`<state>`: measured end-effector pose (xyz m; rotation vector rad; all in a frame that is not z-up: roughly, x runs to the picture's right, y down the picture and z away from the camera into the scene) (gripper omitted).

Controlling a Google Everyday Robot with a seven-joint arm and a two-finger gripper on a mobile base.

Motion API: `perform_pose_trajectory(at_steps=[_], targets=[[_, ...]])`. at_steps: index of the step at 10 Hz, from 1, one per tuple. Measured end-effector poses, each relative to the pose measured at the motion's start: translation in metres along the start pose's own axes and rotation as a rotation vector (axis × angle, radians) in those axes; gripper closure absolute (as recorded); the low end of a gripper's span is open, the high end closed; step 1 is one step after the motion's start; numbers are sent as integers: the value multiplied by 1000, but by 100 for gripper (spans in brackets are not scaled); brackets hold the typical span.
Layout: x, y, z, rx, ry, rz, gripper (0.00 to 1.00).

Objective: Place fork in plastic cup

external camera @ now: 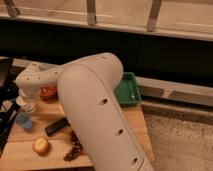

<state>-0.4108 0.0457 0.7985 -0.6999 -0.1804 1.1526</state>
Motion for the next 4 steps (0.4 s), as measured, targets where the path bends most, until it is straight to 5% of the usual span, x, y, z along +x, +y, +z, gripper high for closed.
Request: perform_pose_trajectory(at_steps=[4], targets=[[1,-3,-5,-13,-7,8,37]])
